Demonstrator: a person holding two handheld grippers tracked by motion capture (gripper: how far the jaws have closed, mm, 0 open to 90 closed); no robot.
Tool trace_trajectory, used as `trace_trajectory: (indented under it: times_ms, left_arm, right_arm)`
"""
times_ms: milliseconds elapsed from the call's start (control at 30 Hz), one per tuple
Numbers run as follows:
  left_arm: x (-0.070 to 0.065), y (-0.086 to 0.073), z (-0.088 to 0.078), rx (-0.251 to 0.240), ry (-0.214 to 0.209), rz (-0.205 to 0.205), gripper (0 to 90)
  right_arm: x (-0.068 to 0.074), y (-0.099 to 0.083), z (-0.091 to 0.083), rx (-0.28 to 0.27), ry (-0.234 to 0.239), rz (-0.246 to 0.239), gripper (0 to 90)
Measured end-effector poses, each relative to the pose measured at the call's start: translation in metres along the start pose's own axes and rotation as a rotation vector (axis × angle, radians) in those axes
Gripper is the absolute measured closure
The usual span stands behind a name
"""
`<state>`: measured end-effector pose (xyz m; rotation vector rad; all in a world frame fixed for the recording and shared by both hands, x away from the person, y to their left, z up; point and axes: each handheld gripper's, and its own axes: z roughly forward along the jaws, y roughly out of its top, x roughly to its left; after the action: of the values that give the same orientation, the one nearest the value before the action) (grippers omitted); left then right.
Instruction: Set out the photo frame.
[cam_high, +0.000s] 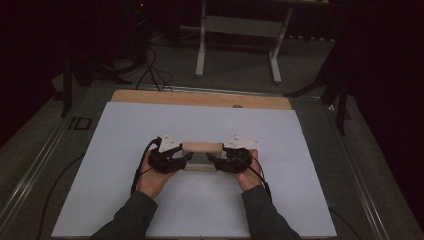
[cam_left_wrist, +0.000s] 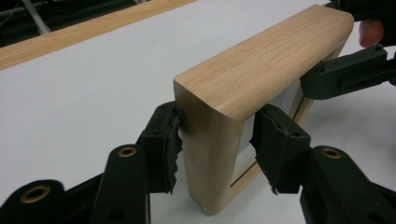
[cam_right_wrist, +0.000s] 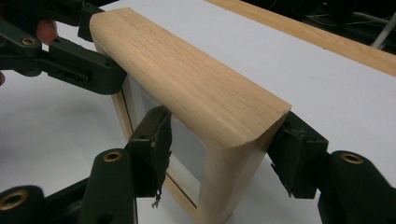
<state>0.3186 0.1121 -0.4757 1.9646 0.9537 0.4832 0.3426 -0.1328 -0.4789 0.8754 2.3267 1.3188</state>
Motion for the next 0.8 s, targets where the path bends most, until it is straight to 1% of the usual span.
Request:
trace_trajectory:
  times_ms: [233,467,700,800]
  left_arm:
    - [0.0006,0.0007,0.0014,0.003,0.008,0.0,51.5]
    - [0.0013,0.0014,0.0035,-0.004,0.014,-0.02,51.5]
    - [0.0011,0.0009,0.0041,-0.008,0.018,-0.03,51.2]
    - [0.0017,0.0001,0.0047,-0.016,0.013,-0.037,50.3]
  right_arm:
    - [-0.0005,0.0009,0.0013,-0.001,-0.006,-0.002,42.2]
    - [-0.0036,0.0021,0.0039,-0.003,-0.003,0.003,41.2]
    - [-0.0045,0.0015,0.0052,-0.009,-0.001,0.005,40.8]
    - [-0.0052,0.0007,0.0054,-0.012,0.001,-0.001,41.1]
